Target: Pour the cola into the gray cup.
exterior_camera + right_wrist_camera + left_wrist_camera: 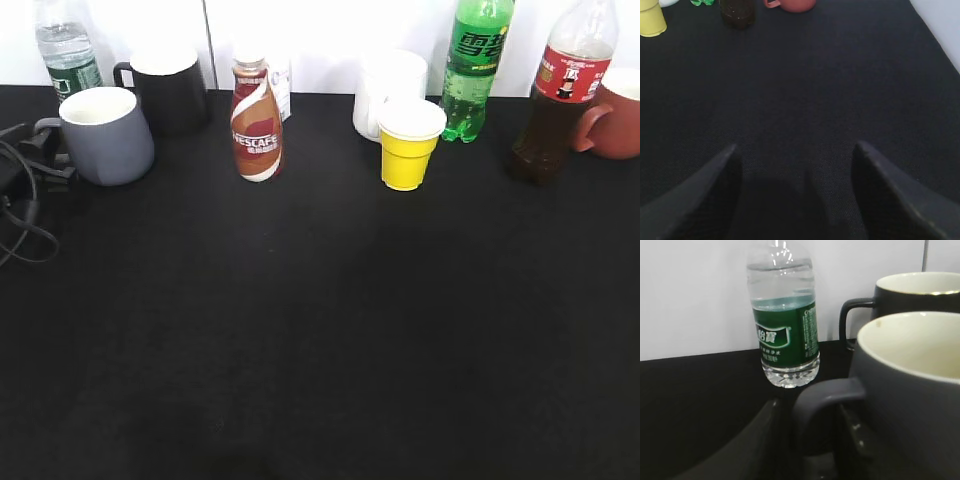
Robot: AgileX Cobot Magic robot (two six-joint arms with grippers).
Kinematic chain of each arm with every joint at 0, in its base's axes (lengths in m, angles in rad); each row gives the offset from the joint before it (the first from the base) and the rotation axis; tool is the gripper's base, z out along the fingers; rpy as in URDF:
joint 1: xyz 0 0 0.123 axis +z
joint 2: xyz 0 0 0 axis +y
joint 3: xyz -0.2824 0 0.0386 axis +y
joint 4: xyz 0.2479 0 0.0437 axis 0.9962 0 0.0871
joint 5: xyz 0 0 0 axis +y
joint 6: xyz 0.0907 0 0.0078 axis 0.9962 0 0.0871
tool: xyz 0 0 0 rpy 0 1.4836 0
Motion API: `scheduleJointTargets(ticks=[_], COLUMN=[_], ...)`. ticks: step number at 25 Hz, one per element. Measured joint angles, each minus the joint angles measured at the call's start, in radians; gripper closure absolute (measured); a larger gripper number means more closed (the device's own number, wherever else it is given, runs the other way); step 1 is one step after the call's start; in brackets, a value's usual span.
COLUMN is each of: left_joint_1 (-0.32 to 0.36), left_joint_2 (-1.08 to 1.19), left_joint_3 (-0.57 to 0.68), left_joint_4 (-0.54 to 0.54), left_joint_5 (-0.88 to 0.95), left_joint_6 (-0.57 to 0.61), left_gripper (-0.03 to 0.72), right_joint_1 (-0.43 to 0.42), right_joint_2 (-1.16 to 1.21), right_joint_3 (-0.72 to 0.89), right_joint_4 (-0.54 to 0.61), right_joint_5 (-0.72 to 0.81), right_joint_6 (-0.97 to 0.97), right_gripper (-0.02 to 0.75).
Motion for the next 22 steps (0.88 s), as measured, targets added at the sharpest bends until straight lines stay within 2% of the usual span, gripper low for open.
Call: scheduleJointTargets(ticks=[8,14,17,18,19,21,22], left_joint_1=[0.001,0.002,0.003,0.003,0.003,0.003,0.003], left_joint_2=[0.063,0.080,0.089,0.089,0.089,0.093,0.097], left_joint_3=[-0.008,-0.113,-0.126,-0.126,-0.126,-0.126,-0.126], left_joint_4=[-0.044,-0.040,-0.040,-0.040,-0.037,-0.039,-0.042], left_joint_5=[-0.020,-0.002,0.001,0.001,0.002,0.017,0.013], left_joint_6=[0.000,0.000,0.000,0.000,0.000,0.010,0.009], left_gripper=[0.426,0.427,0.427,0.442,0.491,0.638,0.638], right_joint_1=[0.000,0.000,0.000,0.000,0.000,0.000,0.000], right_joint_2=[0.000,0.000,0.000,0.000,0.000,0.000,0.000], right_joint_3=[0.000,0.000,0.000,0.000,0.000,0.000,0.000], right_joint_4=[0.000,0.000,0.000,0.000,0.000,0.000,0.001], right_joint_5=[0.000,0.000,0.000,0.000,0.000,0.000,0.000], right_joint_6=[0.000,0.000,0.000,0.000,0.000,0.000,0.000], right_gripper=[0.216,0.216,0.216,0.216,0.216,0.216,0.216])
